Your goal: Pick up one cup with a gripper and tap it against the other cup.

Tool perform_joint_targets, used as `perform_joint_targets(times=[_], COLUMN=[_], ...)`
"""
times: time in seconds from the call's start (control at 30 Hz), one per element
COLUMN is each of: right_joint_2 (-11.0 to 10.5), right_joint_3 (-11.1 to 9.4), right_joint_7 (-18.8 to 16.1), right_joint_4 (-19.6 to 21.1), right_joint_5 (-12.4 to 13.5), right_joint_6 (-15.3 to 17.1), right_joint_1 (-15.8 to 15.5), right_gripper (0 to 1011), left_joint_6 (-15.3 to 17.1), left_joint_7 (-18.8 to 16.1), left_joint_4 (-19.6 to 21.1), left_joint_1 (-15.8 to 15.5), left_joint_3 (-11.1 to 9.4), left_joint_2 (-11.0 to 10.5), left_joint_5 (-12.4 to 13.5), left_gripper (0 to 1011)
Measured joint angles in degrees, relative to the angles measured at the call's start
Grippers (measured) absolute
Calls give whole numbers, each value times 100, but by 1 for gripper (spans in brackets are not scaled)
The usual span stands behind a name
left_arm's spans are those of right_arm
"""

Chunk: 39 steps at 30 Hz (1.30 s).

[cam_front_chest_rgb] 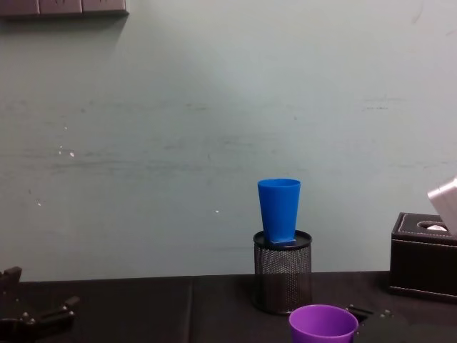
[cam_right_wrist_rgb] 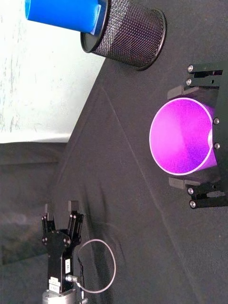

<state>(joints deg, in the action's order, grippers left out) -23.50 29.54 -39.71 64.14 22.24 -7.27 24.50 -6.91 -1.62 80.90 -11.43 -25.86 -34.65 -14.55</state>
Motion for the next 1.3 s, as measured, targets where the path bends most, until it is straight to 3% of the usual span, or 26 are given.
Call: perform_joint_targets(times=[0.27, 0.67, 0.87, 0.93, 0.97, 1.03, 1.17, 1.3], right_joint_2=[-23, -12, 50, 161, 161, 297, 428, 571], right_joint_3=[-50, -427, -771, -980, -980, -1139, -1230, -1219], right_joint_7=[6, 63, 991, 1795, 1795, 2468, 2892, 2927], right_joint_4=[116, 392, 669, 769, 769, 759, 634, 298], right_joint_5=[6, 373, 243, 25, 25, -170, -317, -422], right_joint_6=[-150, -520, -481, -276, -276, -57, 108, 124], right_joint_1=[-54, -272, -545, -704, -704, -782, -782, -625], right_gripper=[1003, 1003, 1003, 1003, 1003, 1003, 1003, 1003], left_joint_6=[0, 0, 0, 0, 0, 0, 0, 0], left_joint_7=[0, 0, 0, 0, 0, 0, 0, 0], left_joint_4=[0, 0, 0, 0, 0, 0, 0, 0], left_joint_1=[0, 0, 0, 0, 0, 0, 0, 0], left_joint_3=[0, 0, 0, 0, 0, 0, 0, 0], left_joint_2=[0, 0, 0, 0, 0, 0, 0, 0], left_joint_5=[0, 0, 0, 0, 0, 0, 0, 0], left_gripper=[1005, 1005, 1005, 1005, 1005, 1005, 1005, 1004])
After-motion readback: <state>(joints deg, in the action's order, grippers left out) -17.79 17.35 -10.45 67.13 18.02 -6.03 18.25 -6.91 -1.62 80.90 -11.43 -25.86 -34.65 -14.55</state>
